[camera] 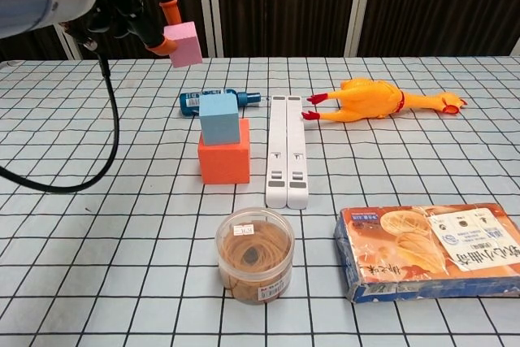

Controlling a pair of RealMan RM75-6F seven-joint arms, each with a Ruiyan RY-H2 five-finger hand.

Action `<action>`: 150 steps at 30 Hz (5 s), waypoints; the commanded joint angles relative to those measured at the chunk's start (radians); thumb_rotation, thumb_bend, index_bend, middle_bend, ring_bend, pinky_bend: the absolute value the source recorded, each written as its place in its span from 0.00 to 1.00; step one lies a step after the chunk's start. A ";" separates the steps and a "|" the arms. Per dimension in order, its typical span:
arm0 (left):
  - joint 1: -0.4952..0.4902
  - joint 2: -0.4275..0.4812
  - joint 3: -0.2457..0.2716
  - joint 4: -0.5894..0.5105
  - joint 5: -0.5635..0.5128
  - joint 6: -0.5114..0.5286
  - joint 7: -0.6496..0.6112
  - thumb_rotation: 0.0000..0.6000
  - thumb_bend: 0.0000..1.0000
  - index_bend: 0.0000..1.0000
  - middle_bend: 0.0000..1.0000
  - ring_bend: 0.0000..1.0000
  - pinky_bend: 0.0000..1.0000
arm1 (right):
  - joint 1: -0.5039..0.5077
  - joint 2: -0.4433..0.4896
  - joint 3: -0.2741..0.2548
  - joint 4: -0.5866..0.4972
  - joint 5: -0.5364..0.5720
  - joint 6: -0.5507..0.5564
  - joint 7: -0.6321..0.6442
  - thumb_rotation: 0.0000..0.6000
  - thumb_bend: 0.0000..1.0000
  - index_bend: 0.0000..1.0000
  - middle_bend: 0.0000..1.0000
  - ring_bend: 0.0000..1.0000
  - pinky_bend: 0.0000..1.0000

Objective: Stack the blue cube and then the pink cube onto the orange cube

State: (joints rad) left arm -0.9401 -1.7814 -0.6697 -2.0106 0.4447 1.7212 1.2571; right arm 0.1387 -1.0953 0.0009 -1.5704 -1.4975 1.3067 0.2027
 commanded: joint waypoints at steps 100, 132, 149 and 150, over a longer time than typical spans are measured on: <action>-0.166 0.017 0.160 0.147 -0.120 -0.019 -0.112 1.00 0.38 0.34 0.86 0.74 0.81 | 0.002 0.000 0.000 -0.005 0.003 -0.007 -0.008 1.00 0.06 0.09 0.06 0.16 0.29; 0.625 0.692 0.746 0.087 0.895 -0.249 -0.986 1.00 0.29 0.05 0.15 0.07 0.14 | -0.013 0.008 0.007 -0.038 0.002 0.035 -0.068 1.00 0.06 0.09 0.06 0.16 0.29; 0.708 0.584 0.719 0.291 0.870 -0.259 -0.998 1.00 0.28 0.00 0.08 0.04 0.12 | -0.025 0.007 0.025 -0.057 0.034 0.056 -0.139 1.00 0.06 0.09 0.06 0.16 0.27; 0.710 0.584 0.719 0.291 0.873 -0.260 -0.996 1.00 0.28 0.00 0.08 0.04 0.12 | -0.026 0.008 0.026 -0.057 0.035 0.058 -0.139 1.00 0.06 0.09 0.06 0.16 0.27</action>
State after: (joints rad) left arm -0.2325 -1.1965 0.0494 -1.7204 1.3147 1.4617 0.2584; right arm 0.1132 -1.0877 0.0268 -1.6276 -1.4629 1.3641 0.0635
